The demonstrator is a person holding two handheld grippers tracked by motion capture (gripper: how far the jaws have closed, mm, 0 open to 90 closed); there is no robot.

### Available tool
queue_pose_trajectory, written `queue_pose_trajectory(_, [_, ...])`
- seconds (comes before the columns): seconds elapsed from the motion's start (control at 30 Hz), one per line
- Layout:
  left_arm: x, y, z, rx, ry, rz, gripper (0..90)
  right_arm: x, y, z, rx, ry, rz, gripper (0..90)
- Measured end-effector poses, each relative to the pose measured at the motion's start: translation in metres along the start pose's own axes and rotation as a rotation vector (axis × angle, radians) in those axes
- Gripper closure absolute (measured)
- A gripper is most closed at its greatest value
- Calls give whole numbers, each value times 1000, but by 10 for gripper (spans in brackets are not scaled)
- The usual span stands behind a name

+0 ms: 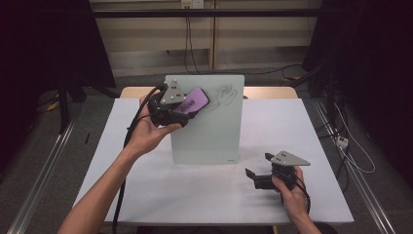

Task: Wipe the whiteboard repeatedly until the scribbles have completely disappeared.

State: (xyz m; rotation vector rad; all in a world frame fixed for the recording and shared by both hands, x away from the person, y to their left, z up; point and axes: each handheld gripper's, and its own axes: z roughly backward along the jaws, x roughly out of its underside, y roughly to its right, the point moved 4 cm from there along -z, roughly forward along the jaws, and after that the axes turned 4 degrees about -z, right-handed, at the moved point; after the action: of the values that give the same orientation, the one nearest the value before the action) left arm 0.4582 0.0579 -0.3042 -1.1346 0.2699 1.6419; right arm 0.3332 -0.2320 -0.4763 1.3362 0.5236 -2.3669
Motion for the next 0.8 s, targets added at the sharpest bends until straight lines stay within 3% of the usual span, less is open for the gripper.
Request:
queue_pose_trajectory(0.37, [-8, -5, -1, 2, 29, 19, 410, 0, 0, 0, -2, -1, 1, 55])
queue_pose_trajectory(0.63, [-6, 3, -7, 27, 0, -6, 410, 0, 0, -1, -2, -1, 1, 55])
queue_pose_trajectory(0.8, [5, 16, -15, 57, -19, -24, 409, 0, 0, 0, -2, 1, -1, 55])
